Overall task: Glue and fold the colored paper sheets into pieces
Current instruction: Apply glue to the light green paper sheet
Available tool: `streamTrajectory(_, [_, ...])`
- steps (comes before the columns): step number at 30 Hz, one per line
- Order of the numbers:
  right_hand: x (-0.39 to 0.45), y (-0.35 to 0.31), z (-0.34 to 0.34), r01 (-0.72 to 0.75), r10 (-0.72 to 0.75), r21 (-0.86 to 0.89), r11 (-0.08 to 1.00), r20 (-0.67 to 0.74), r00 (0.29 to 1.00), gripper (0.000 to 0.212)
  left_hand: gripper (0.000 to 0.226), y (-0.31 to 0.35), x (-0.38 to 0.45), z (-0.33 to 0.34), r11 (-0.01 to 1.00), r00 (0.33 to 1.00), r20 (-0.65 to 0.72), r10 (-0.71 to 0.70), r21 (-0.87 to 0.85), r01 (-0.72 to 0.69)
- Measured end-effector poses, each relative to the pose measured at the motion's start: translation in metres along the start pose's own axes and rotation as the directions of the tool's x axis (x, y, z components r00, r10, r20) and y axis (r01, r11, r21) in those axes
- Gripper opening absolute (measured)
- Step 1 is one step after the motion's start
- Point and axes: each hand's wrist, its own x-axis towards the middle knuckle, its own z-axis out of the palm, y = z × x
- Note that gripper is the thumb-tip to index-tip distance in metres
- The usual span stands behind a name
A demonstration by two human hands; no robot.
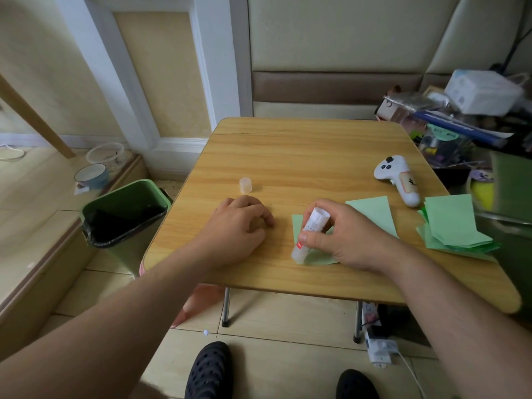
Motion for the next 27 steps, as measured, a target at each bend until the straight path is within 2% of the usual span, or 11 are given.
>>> streamTrajectory(9, [0.03, 0.012, 0.005, -0.057, 0.045, -0.049, 0.997, -0.226, 0.973, 0.024, 0.026, 0.0, -0.001, -0.001, 1.0, 1.0, -0.006, 0.002, 0.002, -0.002])
streamTrajectory(21, [0.049, 0.007, 0.009, -0.034, 0.012, -0.064, 0.997, -0.321, 0.947, 0.023, 0.026, 0.0, -0.003, 0.001, 1.0, 0.999, -0.03, 0.013, -0.003, -0.013])
streamTrajectory(27, [0.048, 0.008, 0.006, -0.035, 0.005, -0.063, 0.997, -0.422, 0.906, 0.031, 0.027, 0.002, -0.003, 0.0, 1.0, 1.0, -0.024, 0.0, -0.003, 0.0])
